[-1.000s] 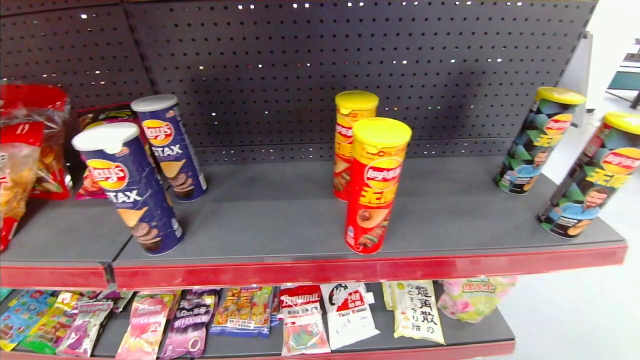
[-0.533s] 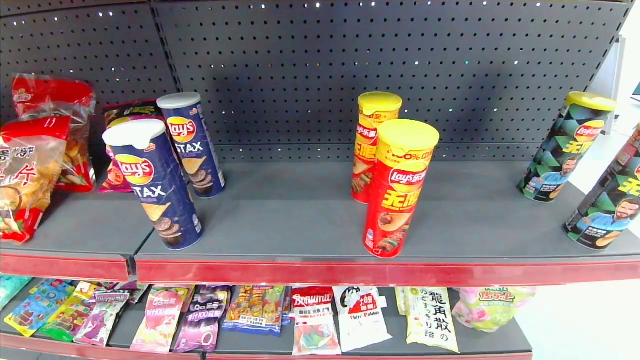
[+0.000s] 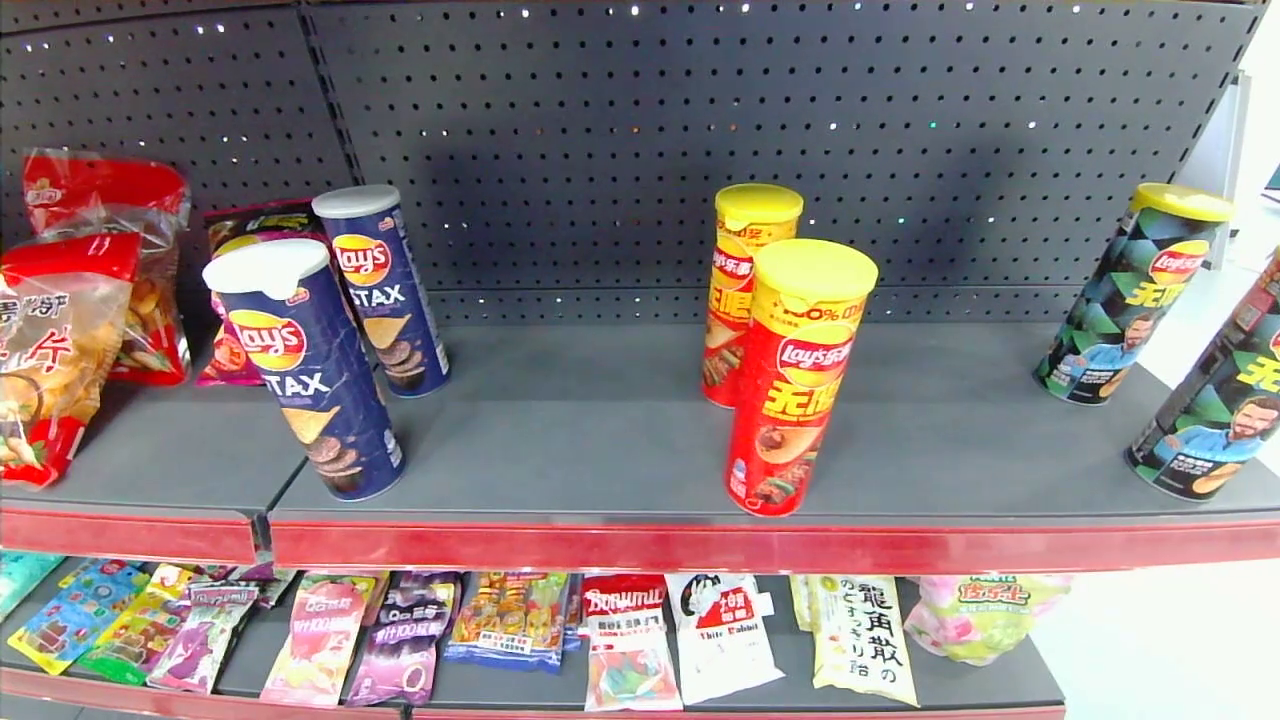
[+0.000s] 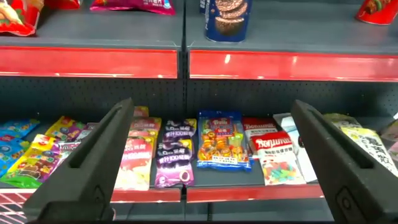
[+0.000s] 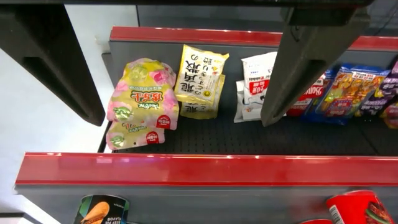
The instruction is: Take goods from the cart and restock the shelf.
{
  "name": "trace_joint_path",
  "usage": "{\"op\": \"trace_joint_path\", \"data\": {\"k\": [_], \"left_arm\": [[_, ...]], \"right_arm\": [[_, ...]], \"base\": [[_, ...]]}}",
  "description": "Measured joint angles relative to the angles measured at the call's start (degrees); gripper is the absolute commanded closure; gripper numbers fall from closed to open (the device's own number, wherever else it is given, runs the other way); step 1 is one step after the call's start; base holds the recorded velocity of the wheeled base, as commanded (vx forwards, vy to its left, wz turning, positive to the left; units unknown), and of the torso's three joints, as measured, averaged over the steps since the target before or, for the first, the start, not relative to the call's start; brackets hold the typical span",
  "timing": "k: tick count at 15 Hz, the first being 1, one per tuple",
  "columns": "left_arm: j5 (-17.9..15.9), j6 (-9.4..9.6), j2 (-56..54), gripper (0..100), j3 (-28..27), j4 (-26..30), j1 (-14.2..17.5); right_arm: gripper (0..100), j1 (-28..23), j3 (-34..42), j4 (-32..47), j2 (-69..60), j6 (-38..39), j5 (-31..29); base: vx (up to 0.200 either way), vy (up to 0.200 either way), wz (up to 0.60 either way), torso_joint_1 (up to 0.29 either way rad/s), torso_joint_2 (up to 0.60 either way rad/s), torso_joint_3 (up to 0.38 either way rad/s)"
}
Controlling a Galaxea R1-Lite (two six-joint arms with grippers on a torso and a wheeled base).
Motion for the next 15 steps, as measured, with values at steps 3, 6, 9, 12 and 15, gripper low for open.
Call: {"op": "trace_joint_path", "data": {"k": [3, 6, 9, 12, 15], "left_arm": [[0.2, -1.24, 0.0, 0, 0.0, 0.0, 0.0], [0.2, -1.32, 0.0, 0, 0.0, -0.1, 0.0], [0.2, -1.45, 0.0, 0, 0.0, -0.1, 0.0], [0.3, -1.49, 0.0, 0, 0.0, -0.1, 0.0], [0.3, -1.49, 0.0, 0, 0.0, -0.1, 0.0]], "right_arm": [[0, 0.0, 0.0, 0.0, 0.0, 0.1, -0.1], [0, 0.0, 0.0, 0.0, 0.0, 0.4, 0.1], [0, 0.0, -0.1, -0.7, 0.0, 1.7, -0.2], [0, 0.8, -7.2, -1.8, 2.5, 3.4, 0.4], [0, 3.1, -20.7, -1.1, 15.8, 4.2, 1.1]], "base": [[0.0, 0.0, 0.0, 0.0, 0.0, 0.0], [0.0, 0.0, 0.0, 0.0, 0.0, 0.0], [0.0, 0.0, 0.0, 0.0, 0.0, 0.0], [0.0, 0.0, 0.0, 0.0, 0.0, 0.0], [0.0, 0.0, 0.0, 0.0, 0.0, 0.0]]}}
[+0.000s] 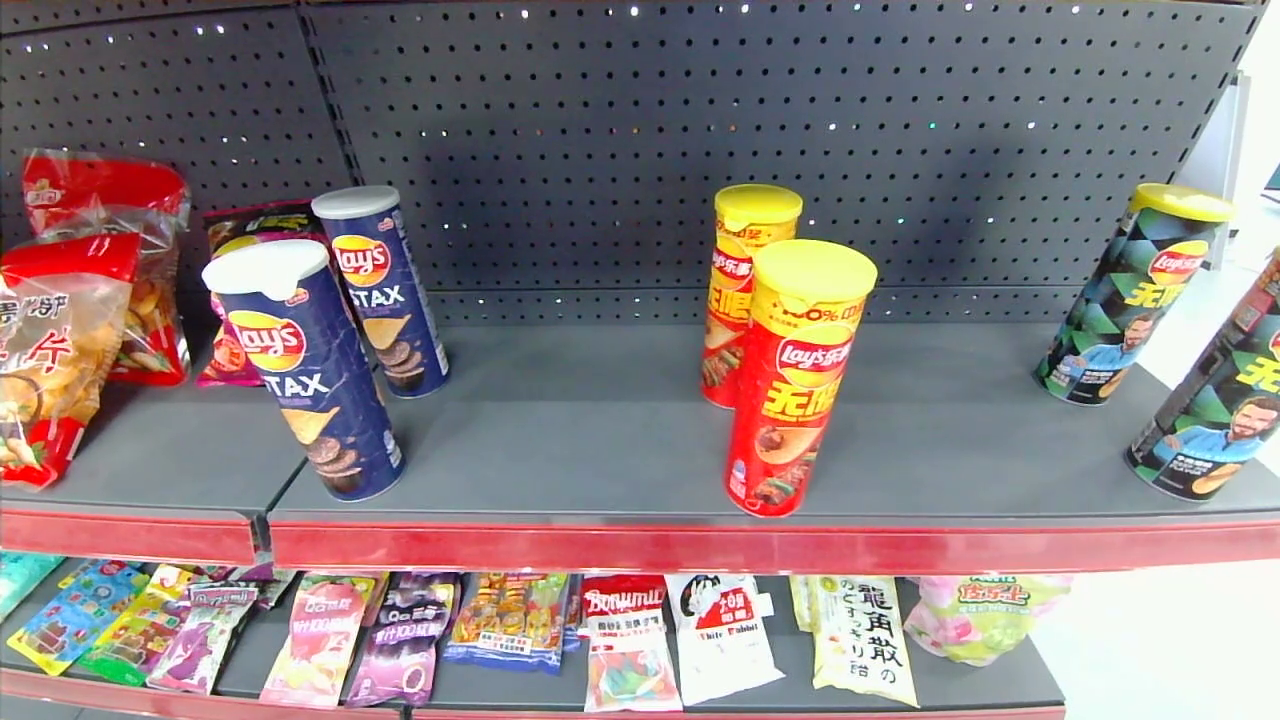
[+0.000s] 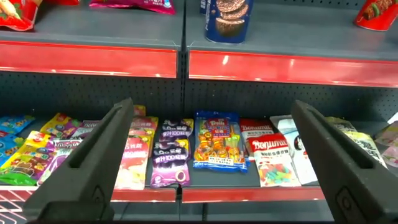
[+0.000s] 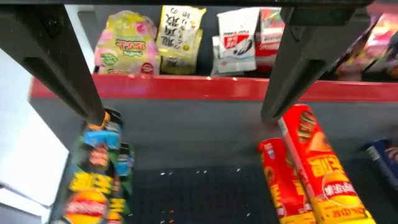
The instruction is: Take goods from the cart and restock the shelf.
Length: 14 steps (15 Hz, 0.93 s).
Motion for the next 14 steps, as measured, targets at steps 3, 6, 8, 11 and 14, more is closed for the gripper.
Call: {"op": "trace_joint_path", "data": {"k": [3, 6, 8, 11, 14], "left_arm": [[0.0, -0.05, 0.0, 0, 0.0, 0.0, 0.0], [0.0, -0.02, 0.0, 0, 0.0, 0.0, 0.0], [0.0, -0.02, 0.0, 0, 0.0, 0.0, 0.0], [0.0, -0.02, 0.0, 0, 0.0, 0.0, 0.0], [0.0, 0.0, 0.0, 0, 0.0, 0.0, 0.0]], "right_arm": [[0, 4.5, -7.3, 0.9, 17.9, -1.9, 1.0], [0, 12.3, -9.8, 1.1, 31.6, -2.5, 0.9], [0, 17.8, -9.9, 0.9, 38.8, -2.2, -1.1], [0, 21.5, -11.3, -1.9, 48.3, -2.0, -5.8], [0, 23.4, -13.8, -7.3, 56.2, -1.9, -7.9]], "base": [[0.0, 0.0, 0.0, 0.0, 0.0, 0.0], [0.0, 0.0, 0.0, 0.0, 0.0, 0.0], [0.0, 0.0, 0.0, 0.0, 0.0, 0.0], [0.0, 0.0, 0.0, 0.0, 0.0, 0.0], [0.0, 0.0, 0.0, 0.0, 0.0, 0.0]]}}
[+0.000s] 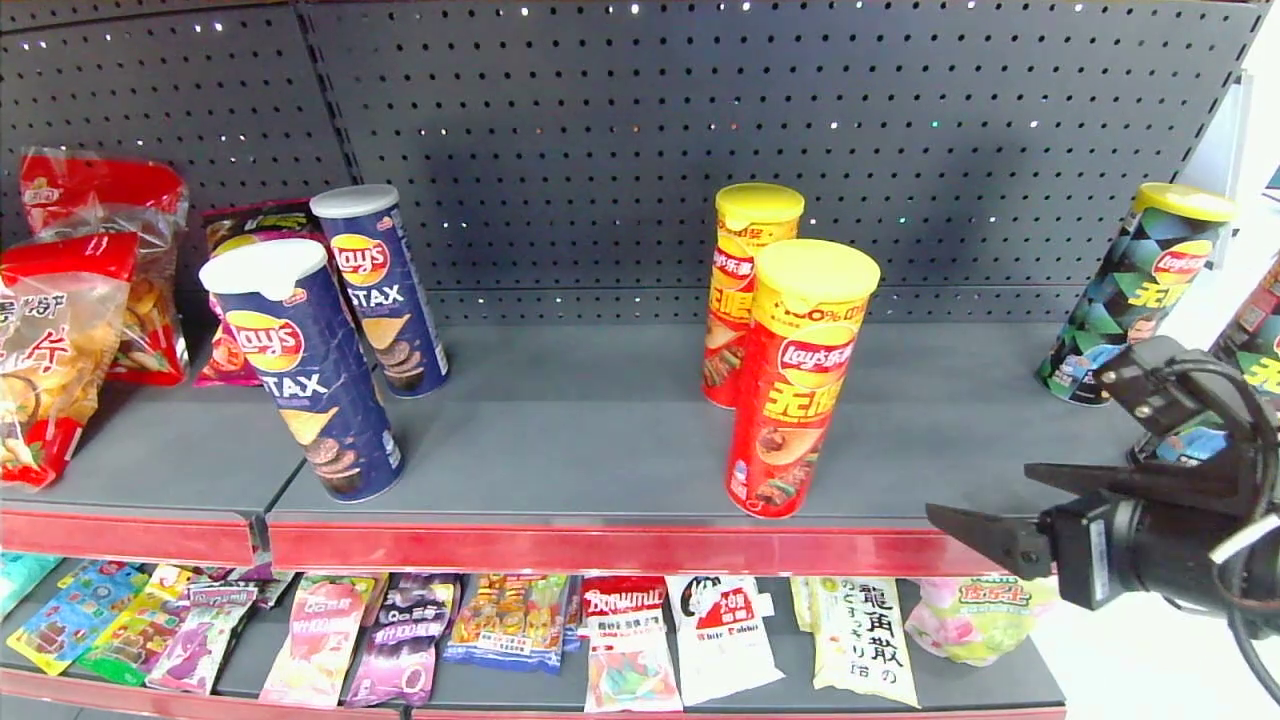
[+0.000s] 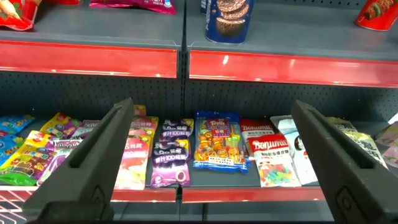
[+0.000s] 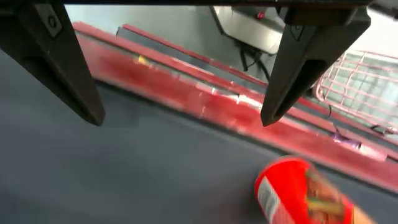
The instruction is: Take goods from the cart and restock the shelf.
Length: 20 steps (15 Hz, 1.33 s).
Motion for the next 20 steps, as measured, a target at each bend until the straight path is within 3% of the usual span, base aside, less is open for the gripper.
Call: {"op": "trace_joint_path", "data": {"k": [7, 20], "left_arm": [[0.0, -0.02, 0.0, 0, 0.0, 0.0, 0.0], [0.0, -0.05, 0.0, 0, 0.0, 0.0, 0.0]], "right_arm": [[0, 3.2, -4.8, -3.8, 12.2, 0.1, -2.0], [0, 4.0, -8.4, -5.3, 19.9, -0.7, -4.6]], "base": [[0.0, 0.0, 0.0, 0.0, 0.0, 0.0], [0.0, 0.0, 0.0, 0.0, 0.0, 0.0]]}}
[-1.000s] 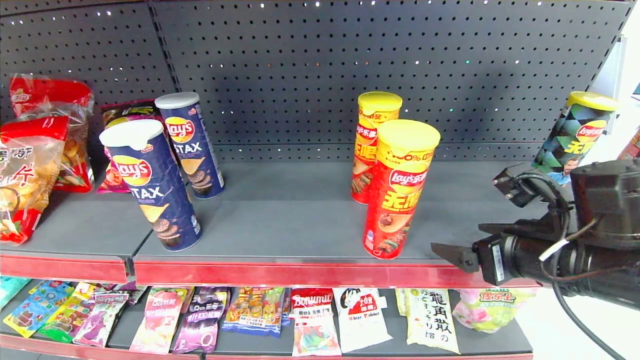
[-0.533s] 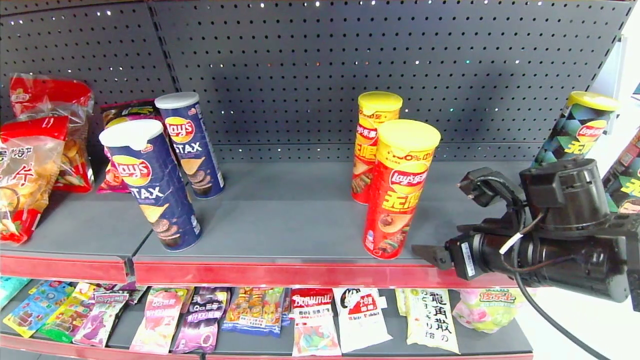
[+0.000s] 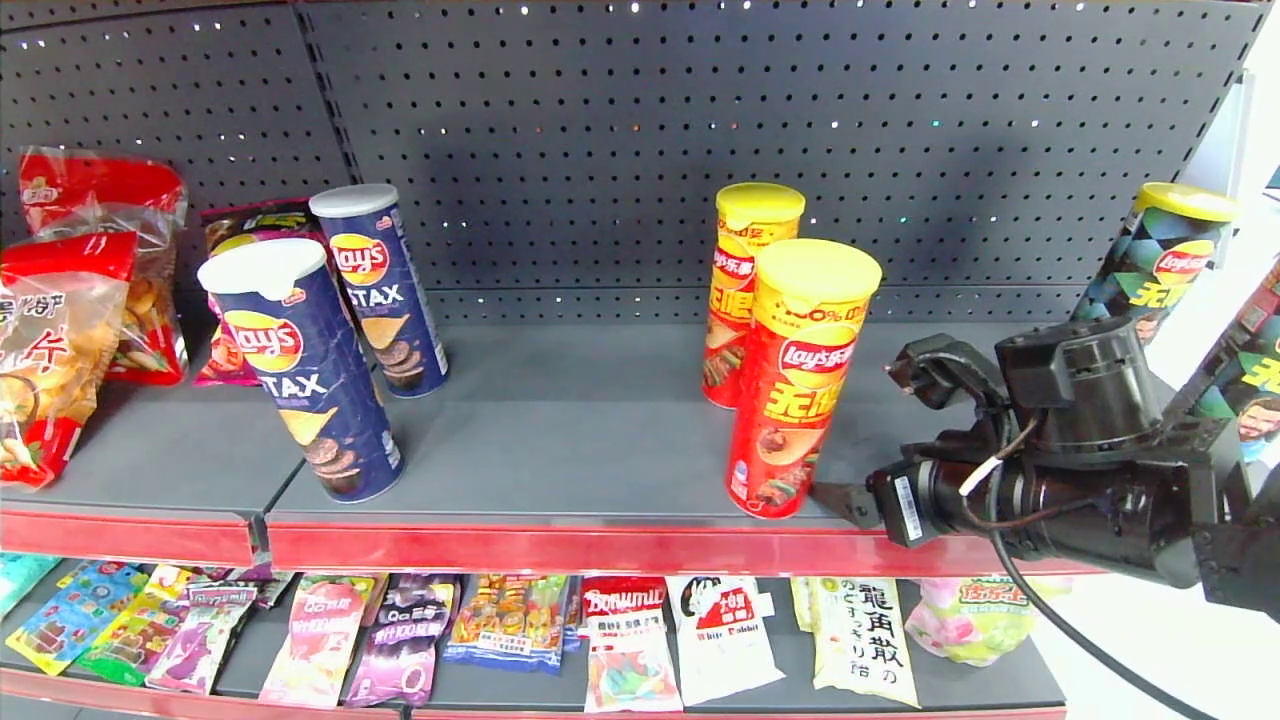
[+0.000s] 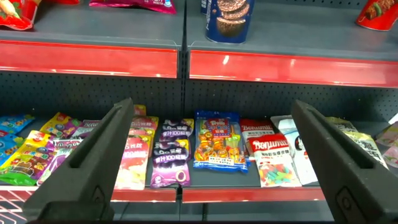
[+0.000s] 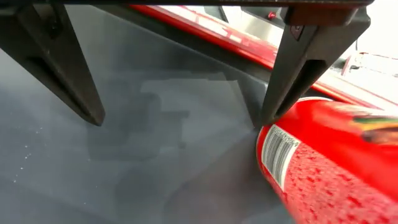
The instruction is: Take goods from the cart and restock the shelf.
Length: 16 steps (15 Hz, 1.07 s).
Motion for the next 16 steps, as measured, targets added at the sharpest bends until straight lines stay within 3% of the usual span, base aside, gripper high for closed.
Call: {"op": "trace_joint_path", "data": {"k": [16], "left_arm": [[0.0, 0.0, 0.0, 0, 0.0, 0.0, 0.0]], "right_arm": [[0, 1.8, -0.1, -0.1, 1.3, -1.3, -0.1]], "base": [[0.0, 0.0, 0.0, 0.0, 0.0, 0.0]]}}
